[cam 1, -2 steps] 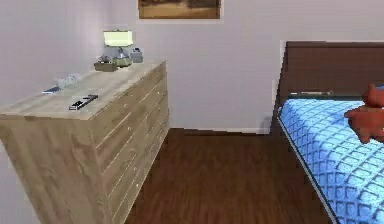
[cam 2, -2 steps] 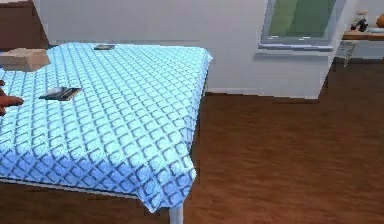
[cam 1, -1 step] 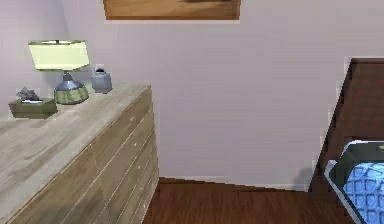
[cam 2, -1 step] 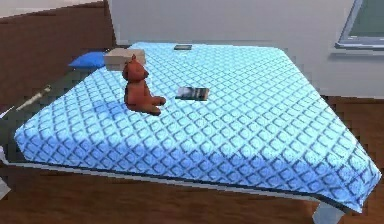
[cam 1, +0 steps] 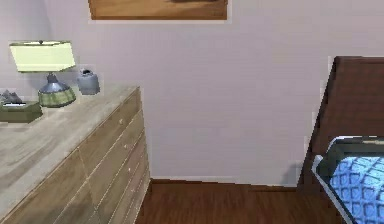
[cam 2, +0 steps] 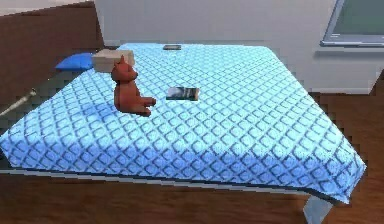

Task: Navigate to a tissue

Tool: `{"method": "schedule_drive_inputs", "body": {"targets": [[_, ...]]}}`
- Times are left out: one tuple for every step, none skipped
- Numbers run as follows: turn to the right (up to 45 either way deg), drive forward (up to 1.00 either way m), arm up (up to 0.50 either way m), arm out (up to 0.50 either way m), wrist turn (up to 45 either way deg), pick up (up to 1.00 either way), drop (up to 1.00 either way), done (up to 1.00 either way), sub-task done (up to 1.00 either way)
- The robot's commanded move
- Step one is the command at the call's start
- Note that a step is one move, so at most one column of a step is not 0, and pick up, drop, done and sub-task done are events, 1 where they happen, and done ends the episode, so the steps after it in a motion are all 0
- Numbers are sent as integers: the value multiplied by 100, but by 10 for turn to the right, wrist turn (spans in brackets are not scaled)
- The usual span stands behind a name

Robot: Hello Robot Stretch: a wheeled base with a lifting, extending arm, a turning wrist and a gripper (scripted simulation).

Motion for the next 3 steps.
{"method": "schedule_drive_inputs", "body": {"targets": [[0,35,0,0,0,0,0,0,0],[-450,0,0,0,0,0,0,0,0],[0,0,0,0,0,0,0,100,0]]}}
